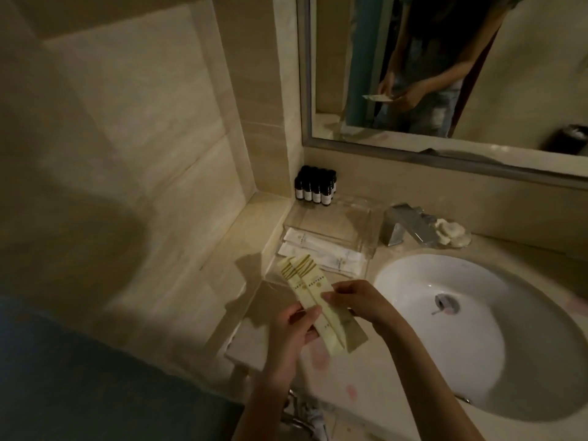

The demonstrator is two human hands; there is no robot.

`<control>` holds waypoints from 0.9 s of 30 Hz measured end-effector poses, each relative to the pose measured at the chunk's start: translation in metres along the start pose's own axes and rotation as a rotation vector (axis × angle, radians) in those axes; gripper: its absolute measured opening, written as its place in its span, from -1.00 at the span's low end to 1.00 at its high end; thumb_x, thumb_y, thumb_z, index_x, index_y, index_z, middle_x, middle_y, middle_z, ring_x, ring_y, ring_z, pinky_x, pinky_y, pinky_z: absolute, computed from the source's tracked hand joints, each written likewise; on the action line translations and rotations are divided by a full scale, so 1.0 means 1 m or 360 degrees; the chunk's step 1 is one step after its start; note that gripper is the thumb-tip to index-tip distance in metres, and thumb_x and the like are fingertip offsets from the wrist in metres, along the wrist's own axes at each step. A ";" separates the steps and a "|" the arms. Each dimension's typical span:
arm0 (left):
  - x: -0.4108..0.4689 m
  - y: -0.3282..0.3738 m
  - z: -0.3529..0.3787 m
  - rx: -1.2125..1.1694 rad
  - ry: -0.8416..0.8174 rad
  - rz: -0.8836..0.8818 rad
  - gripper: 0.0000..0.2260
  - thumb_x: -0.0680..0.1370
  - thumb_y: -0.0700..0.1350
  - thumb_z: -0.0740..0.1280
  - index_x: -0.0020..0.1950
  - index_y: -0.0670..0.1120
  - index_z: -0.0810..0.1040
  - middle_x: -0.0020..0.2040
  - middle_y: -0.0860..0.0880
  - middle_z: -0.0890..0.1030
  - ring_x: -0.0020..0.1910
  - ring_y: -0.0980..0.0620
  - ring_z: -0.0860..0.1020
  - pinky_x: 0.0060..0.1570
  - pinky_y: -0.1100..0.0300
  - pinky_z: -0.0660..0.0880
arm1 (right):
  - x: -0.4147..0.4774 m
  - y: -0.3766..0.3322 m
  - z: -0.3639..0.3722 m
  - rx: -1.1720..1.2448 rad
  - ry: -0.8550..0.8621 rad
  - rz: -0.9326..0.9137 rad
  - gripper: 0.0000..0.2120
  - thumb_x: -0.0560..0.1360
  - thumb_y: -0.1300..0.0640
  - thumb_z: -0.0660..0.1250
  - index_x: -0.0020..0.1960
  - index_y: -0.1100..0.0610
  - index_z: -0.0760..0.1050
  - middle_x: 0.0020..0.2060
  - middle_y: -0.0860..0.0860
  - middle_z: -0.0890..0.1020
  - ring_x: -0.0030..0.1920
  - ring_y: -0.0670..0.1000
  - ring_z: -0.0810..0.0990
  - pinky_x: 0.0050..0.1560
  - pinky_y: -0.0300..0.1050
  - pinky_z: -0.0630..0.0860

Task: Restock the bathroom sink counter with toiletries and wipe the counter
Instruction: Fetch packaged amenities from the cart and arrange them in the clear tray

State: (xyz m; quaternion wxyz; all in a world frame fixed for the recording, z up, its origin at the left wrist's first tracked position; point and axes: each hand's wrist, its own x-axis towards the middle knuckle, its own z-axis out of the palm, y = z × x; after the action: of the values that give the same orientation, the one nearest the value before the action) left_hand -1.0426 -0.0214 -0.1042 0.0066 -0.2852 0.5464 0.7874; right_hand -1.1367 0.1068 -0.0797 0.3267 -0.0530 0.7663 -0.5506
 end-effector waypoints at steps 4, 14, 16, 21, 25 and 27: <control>0.040 0.012 0.000 -0.0046 0.0052 0.0001 -0.80 0.52 -0.28 0.36 0.13 -0.16 0.58 0.01 -0.14 0.68 -0.03 -0.04 0.67 -0.09 0.13 0.63 | 0.046 -0.016 -0.005 -0.0117 -0.0031 0.0057 -0.87 0.48 0.10 0.41 -0.04 0.15 0.64 -0.14 0.00 0.67 -0.17 -0.10 0.62 -0.27 -0.35 0.50; 0.106 -0.010 -0.049 0.0028 0.0437 -0.0270 -0.84 0.52 -0.27 0.37 0.09 -0.18 0.57 0.04 -0.16 0.65 -0.03 -0.09 0.64 -0.11 0.07 0.63 | 0.172 -0.005 -0.008 -0.0428 -0.0096 0.0128 -0.76 0.57 0.13 0.30 0.14 0.25 0.59 -0.11 0.08 0.62 -0.24 -0.05 0.56 -0.26 -0.27 0.47; 0.114 -0.010 -0.051 0.0003 0.0483 -0.0290 -0.82 0.51 -0.31 0.37 0.10 -0.23 0.56 0.02 -0.18 0.64 -0.06 -0.10 0.63 -0.16 0.11 0.63 | 0.185 0.002 -0.005 -0.0501 -0.0218 0.0138 -0.76 0.58 0.13 0.27 0.16 0.23 0.57 -0.08 0.07 0.62 -0.21 -0.09 0.56 -0.25 -0.30 0.46; 0.123 -0.010 -0.048 -0.0035 0.0505 -0.0303 -0.85 0.50 -0.36 0.36 0.05 -0.24 0.56 -0.03 -0.17 0.64 -0.11 -0.05 0.62 -0.29 0.19 0.62 | 0.194 0.023 0.007 -0.0643 -0.0321 0.0019 -0.78 0.57 0.16 0.27 0.18 0.18 0.56 0.07 0.08 0.60 0.02 0.00 0.58 0.07 -0.14 0.50; 0.118 -0.017 -0.049 0.0053 0.0468 -0.0288 -0.83 0.50 -0.34 0.36 0.08 -0.22 0.57 -0.05 -0.12 0.64 -0.08 -0.07 0.63 -0.23 0.17 0.63 | 0.191 0.035 0.018 -0.0587 -0.0316 -0.0037 -0.79 0.57 0.20 0.26 0.19 0.13 0.51 0.07 0.02 0.55 0.09 0.05 0.54 0.04 -0.16 0.47; 0.115 -0.020 -0.049 0.0063 0.0478 -0.0287 -0.81 0.49 -0.33 0.37 0.10 -0.23 0.56 -0.04 -0.13 0.64 -0.04 -0.11 0.63 -0.20 0.14 0.64 | 0.191 0.043 0.022 -0.0593 -0.0265 -0.0074 -0.83 0.56 0.23 0.26 0.13 0.09 0.50 0.05 0.02 0.55 0.05 0.02 0.53 -0.06 -0.25 0.43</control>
State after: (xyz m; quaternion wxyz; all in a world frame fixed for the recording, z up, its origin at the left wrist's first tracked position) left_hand -1.1102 -0.0906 -0.1854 0.0010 -0.4473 0.5288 0.7213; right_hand -1.2615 0.0212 -0.2055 0.3607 -0.1756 0.8239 -0.4004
